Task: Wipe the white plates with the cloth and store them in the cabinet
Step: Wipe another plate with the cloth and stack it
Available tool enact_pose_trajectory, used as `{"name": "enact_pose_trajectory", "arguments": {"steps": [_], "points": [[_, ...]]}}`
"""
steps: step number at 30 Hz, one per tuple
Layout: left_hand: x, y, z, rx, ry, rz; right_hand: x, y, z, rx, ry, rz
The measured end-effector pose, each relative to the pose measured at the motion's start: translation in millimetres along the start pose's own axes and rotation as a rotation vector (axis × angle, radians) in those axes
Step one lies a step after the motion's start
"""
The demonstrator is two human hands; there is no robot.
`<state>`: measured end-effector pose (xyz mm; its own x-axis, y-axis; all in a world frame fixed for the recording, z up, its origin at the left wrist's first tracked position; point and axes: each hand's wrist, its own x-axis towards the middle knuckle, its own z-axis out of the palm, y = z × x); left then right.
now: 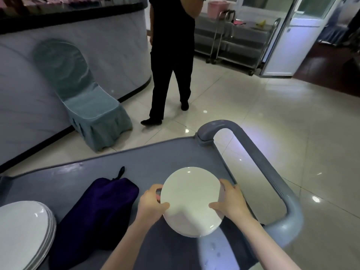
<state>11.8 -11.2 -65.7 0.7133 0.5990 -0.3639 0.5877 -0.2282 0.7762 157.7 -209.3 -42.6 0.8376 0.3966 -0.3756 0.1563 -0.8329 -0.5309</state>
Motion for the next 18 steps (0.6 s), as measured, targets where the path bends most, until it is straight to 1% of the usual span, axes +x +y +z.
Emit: {"name": "enact_pose_trajectory", "arguments": {"steps": [5, 9, 14, 18], "points": [[-9, -3, -11, -0.116, 0.035, -0.034, 1, -6, 1, 0.085, -0.015, -0.003], [-21, -7, -37, -0.209, 0.042, -0.057, -1, -17, 9, 0.348, 0.052, -0.047], [-35, -25, -77, -0.352, 0.068, -0.070, -13, -57, 35, 0.641, -0.015, -0.065], [-46, -41, -107, -0.485, 0.053, -0.069, -20, -87, 63, 0.731, 0.054, -0.052]]}}
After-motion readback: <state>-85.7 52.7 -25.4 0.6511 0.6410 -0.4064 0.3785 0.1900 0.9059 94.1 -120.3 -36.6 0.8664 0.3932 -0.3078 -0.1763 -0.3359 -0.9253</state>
